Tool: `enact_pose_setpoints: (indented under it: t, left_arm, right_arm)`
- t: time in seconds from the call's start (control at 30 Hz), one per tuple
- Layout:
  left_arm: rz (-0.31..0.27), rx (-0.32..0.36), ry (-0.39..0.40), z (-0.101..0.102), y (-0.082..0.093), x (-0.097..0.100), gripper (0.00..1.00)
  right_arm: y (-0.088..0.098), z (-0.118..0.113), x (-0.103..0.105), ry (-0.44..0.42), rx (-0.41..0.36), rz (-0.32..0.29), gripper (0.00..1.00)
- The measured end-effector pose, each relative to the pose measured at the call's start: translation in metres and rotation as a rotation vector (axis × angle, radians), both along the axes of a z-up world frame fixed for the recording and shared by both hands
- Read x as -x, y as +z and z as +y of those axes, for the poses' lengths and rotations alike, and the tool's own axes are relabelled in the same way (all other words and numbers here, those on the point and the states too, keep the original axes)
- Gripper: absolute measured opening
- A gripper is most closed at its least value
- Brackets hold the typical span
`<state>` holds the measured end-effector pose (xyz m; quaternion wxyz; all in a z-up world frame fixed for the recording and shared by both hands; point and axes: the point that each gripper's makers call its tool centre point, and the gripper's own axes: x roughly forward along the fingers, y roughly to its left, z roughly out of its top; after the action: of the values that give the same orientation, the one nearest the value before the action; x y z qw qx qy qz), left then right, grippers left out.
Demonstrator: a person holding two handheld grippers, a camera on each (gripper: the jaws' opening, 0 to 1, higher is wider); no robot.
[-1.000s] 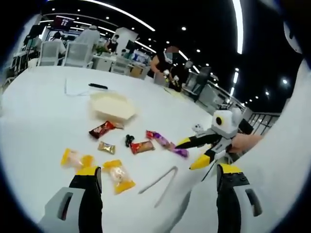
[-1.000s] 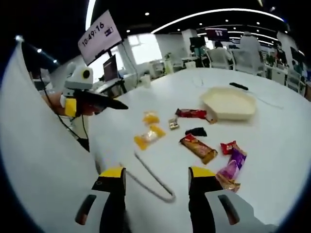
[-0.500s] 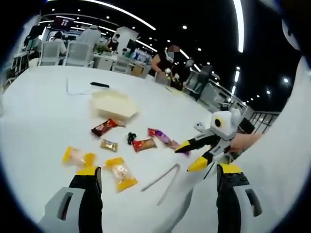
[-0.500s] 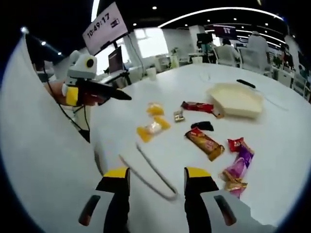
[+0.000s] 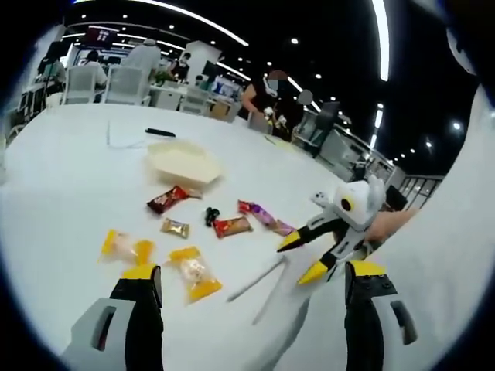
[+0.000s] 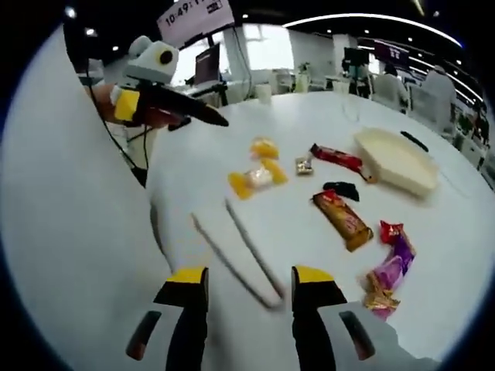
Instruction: Place the target food into the container with the food tongs after gripping and lifting it, then release it inside without dropping or visibly crushing the food.
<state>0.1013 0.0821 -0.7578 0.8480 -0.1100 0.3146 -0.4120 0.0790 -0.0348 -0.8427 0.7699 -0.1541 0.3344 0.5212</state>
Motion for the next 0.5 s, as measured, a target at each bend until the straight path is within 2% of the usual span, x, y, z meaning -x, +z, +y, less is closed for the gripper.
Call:
enact_pose_setpoints:
  t: [0.33, 0.5]
  left_arm:
    - [-0.002, 0.0, 0.009, 0.002, 0.0, -0.0001, 0.98]
    - [0.001, 0.0, 0.016, 0.004, -0.0006, -0.0004, 0.97]
  right_arm:
    - [-0.0023, 0.0028, -0.0037, -0.006, -0.013, 0.0, 0.39]
    - [-0.0105, 0.0013, -0.0057, -0.006, 0.002, -0.005, 0.39]
